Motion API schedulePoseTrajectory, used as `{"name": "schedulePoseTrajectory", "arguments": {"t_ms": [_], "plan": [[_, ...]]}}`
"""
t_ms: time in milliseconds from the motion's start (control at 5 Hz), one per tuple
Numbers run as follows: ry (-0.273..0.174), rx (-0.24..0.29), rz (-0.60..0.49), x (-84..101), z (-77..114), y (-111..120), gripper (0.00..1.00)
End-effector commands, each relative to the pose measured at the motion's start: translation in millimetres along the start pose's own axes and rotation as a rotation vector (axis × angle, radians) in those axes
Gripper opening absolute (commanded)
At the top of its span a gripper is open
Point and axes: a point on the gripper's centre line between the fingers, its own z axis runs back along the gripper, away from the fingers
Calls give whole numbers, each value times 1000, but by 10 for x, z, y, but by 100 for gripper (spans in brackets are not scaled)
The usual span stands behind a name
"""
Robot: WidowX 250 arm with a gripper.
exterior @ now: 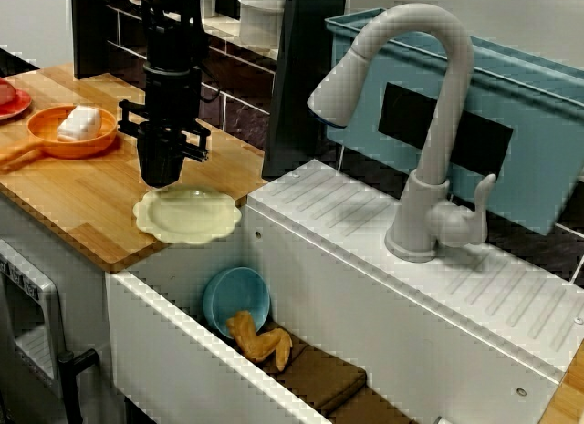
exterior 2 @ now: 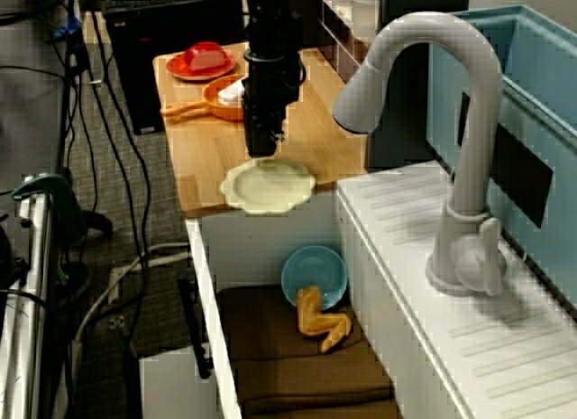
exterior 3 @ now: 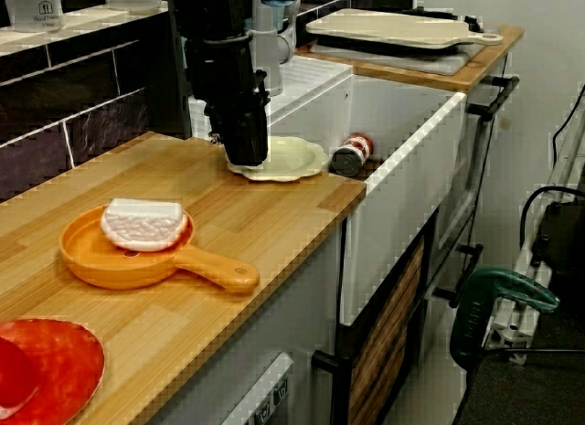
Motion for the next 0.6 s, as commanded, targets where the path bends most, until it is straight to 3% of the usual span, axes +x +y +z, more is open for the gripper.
{"name": "schedulePoseTrajectory", "arguments": {"t_ms": [0, 400], "plan": [[-86, 5, -12, -57, 165, -48, 0], [-105, 35, -27, -96, -12, -262, 0]]}}
